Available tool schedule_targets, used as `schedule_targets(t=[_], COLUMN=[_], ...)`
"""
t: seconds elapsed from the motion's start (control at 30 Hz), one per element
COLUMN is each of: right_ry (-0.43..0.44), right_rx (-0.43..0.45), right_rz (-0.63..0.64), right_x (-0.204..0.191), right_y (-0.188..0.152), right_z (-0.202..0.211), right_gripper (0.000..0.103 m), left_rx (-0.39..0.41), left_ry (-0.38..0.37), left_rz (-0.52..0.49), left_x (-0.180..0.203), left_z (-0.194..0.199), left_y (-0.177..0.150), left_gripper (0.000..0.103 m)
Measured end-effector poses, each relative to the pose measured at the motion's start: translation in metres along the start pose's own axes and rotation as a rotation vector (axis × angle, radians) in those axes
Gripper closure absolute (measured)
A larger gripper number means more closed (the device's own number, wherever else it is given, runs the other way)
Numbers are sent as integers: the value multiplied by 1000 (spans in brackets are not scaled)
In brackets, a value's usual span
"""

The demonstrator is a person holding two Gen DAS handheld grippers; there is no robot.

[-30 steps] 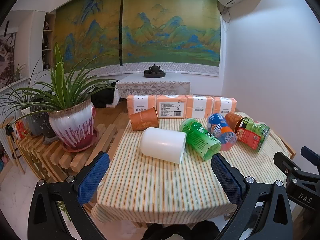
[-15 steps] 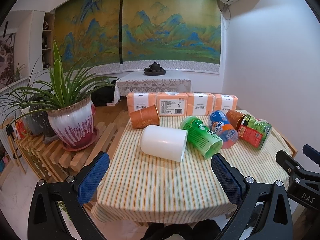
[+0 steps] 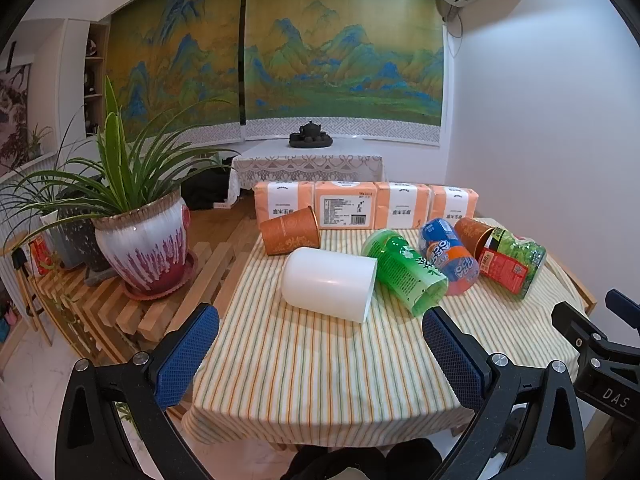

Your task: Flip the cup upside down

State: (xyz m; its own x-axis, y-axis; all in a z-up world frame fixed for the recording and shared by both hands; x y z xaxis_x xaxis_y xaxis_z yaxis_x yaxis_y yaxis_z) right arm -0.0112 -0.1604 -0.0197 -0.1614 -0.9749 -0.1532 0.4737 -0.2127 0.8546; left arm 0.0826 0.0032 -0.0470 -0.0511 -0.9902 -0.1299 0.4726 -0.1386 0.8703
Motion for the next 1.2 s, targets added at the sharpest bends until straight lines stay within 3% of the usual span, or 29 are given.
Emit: schedule_targets(t=[1.2], right_ry=[0], right_rx=[-16], right_rz=[9], right_x=[-4], right_y=[-3], right_z=[-7], right_gripper=[1], left_rx=[-13], left_ry=[-6], left_rz=[-2], left_x=[4], left_z=[-7], left_y=[-2], left_gripper=[0])
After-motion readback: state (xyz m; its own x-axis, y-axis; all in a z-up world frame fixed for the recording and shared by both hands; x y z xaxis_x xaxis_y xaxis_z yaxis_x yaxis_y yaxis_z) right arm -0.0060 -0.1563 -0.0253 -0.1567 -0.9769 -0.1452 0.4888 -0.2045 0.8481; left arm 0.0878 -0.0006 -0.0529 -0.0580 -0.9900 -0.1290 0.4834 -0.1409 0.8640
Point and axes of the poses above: each gripper's, at about its wrist camera, not at the fingertips, and z roughly against the way its jaws point, x to its right, y to its top, the point moved 9 cm from there along -z, roughly the way its jaws point, and after that the axes turned 9 degrees about -z, right-handed, at the moved point
